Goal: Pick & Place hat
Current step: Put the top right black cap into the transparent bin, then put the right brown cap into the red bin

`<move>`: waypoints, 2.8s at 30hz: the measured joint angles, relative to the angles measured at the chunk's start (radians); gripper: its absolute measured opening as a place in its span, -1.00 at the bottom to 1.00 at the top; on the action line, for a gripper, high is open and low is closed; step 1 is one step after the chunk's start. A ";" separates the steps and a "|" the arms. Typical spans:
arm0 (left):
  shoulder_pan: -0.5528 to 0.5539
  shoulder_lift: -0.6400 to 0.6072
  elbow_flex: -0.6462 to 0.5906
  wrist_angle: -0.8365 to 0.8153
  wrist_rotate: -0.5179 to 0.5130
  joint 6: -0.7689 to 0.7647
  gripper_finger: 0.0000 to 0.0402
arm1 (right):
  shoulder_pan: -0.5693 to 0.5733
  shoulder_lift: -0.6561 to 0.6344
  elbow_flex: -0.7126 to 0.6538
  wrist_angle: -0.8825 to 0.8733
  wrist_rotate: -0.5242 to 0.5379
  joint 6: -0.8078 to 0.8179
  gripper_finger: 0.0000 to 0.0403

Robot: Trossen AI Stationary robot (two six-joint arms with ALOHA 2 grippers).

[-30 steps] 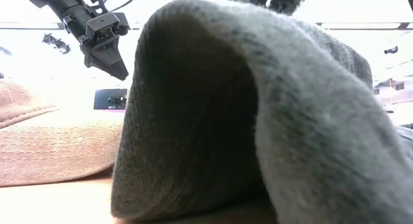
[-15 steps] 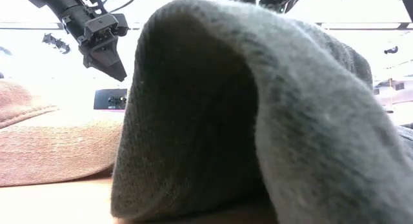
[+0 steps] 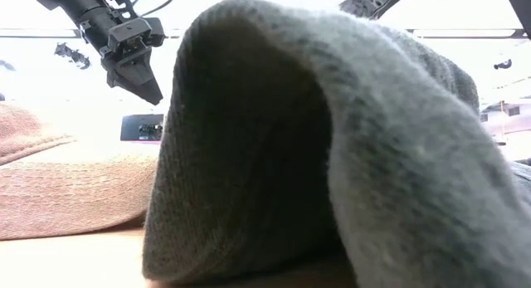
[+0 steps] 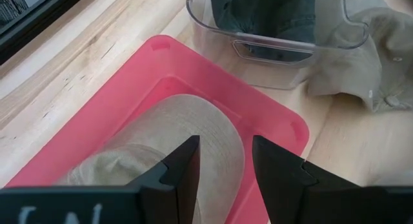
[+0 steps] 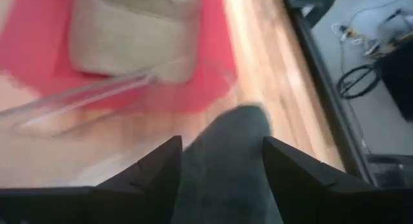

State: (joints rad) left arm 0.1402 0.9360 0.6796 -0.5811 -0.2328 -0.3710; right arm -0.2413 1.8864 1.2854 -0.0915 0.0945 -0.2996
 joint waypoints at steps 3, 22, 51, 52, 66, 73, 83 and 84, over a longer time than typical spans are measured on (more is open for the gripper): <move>0.000 0.000 0.000 -0.001 0.000 0.000 -0.28 | -0.006 0.028 0.000 0.004 0.029 0.003 0.08; 0.000 0.000 0.000 -0.023 0.000 0.000 -0.28 | 0.033 0.043 0.014 -0.025 0.101 -0.003 -0.85; 0.000 0.000 0.000 -0.044 0.000 -0.003 -0.28 | 0.107 0.043 0.009 -0.202 0.108 -0.187 -0.90; 0.000 0.000 0.000 -0.045 0.000 -0.003 -0.28 | 0.096 0.047 0.009 -0.185 0.115 -0.194 -0.88; 0.003 0.000 0.000 -0.052 0.000 -0.002 -0.28 | -0.018 0.060 0.009 -0.104 0.057 -0.172 -0.23; 0.003 0.000 0.000 -0.052 0.000 -0.002 -0.28 | 0.009 0.039 0.028 -0.149 0.061 -0.140 0.13; 0.003 0.000 0.000 -0.051 0.000 -0.010 -0.28 | 0.173 -0.087 0.218 -0.636 0.151 -0.017 0.21; 0.003 0.000 0.000 -0.052 0.000 -0.011 -0.28 | 0.192 -0.096 0.234 -0.681 0.149 0.005 0.21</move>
State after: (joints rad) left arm 0.1429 0.9360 0.6796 -0.6326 -0.2329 -0.3816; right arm -0.0491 1.7906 1.5191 -0.7729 0.2437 -0.2942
